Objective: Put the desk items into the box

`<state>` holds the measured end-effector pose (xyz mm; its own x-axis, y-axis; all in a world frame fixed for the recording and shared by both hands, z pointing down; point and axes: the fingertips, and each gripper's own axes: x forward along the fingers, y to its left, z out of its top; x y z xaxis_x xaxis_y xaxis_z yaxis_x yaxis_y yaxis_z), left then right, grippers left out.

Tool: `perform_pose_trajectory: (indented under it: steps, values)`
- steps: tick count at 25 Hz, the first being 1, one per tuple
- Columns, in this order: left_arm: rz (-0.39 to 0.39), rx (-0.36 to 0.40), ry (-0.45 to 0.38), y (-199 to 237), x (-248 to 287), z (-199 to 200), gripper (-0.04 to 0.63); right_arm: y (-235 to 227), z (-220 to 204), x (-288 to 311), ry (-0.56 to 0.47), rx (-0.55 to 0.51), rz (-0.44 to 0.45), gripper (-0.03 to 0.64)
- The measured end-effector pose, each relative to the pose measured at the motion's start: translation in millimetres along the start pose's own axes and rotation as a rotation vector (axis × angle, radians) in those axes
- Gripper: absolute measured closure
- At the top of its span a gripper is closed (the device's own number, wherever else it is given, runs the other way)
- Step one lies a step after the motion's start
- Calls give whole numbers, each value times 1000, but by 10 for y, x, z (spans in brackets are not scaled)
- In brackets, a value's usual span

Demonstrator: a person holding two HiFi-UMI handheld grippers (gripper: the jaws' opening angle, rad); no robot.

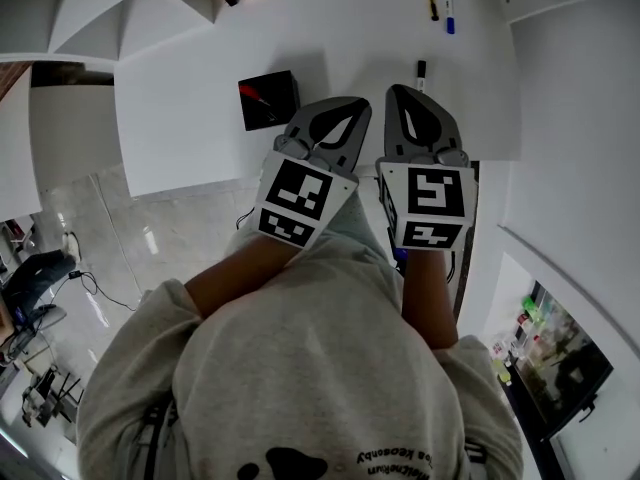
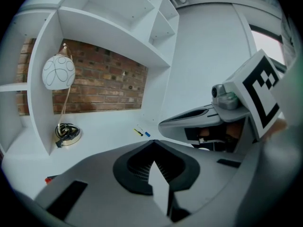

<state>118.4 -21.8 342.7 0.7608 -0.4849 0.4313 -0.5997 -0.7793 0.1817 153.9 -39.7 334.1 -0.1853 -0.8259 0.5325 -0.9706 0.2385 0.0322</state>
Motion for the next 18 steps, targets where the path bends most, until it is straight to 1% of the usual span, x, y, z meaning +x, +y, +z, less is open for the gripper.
perform_pose_trajectory:
  steps: [10,18]
  values:
    - [-70,17,14,-260,309,28,591,-374,-154,-110,17,38,-71,601]
    - [-111,21,44,-369,564,-49,591,-592,-397,-117,63,77,-109,601]
